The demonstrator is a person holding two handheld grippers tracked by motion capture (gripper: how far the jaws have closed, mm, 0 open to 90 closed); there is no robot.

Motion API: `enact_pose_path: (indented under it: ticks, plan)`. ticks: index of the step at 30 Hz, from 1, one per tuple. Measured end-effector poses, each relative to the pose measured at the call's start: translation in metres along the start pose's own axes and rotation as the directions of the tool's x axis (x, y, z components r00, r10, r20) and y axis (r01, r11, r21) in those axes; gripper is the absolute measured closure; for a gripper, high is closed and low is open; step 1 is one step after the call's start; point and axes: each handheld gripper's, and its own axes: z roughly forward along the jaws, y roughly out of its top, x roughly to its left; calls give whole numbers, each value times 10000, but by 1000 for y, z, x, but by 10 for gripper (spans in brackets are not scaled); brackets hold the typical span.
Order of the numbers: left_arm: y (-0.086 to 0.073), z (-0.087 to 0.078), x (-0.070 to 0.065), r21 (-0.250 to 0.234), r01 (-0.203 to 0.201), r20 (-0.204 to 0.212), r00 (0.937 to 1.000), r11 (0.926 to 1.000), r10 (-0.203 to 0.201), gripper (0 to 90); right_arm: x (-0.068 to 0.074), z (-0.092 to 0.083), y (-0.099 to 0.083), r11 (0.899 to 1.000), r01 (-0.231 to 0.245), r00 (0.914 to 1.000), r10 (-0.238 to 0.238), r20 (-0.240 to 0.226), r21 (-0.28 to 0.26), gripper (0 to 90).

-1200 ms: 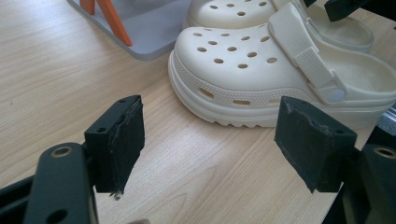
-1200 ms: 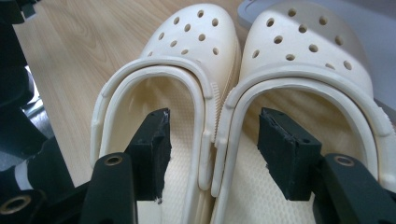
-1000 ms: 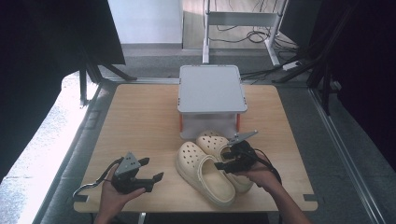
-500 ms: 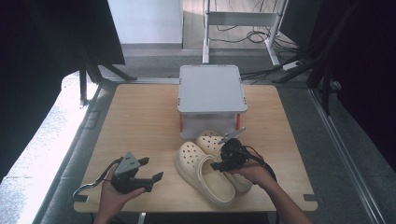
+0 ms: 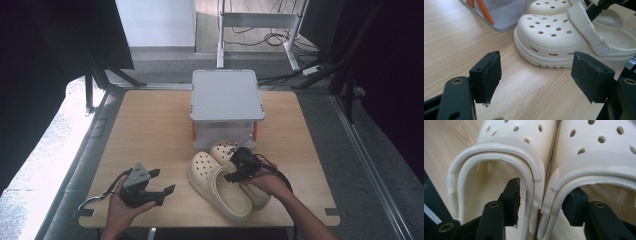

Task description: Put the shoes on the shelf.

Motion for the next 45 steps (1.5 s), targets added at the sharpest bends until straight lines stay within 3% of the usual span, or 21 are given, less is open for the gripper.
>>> enact_pose_path:
  ticks: [11,16,25,37,45]
  plan:
    - [0,0,0,-38,0,-7,10000,10000,0,248,0,6,4,9991,-91,9997,82,235,405,633]
    - [0,-2,1,-155,-29,-44,10000,9999,29,250,-2,4,-1,9996,-288,9992,288,265,30,652]
    - [0,-1,1,-103,-38,-47,10000,9999,37,249,-2,-1,-6,9996,106,9998,-102,172,-249,655]
    - [0,-1,1,-83,-38,-33,10000,10000,37,249,6,-33,-12,9947,514,9982,-538,-246,-893,655]
    - [0,0,1,-33,-38,-25,10000,10000,38,249,14,-65,-16,9890,701,9962,-761,-413,-1303,655]
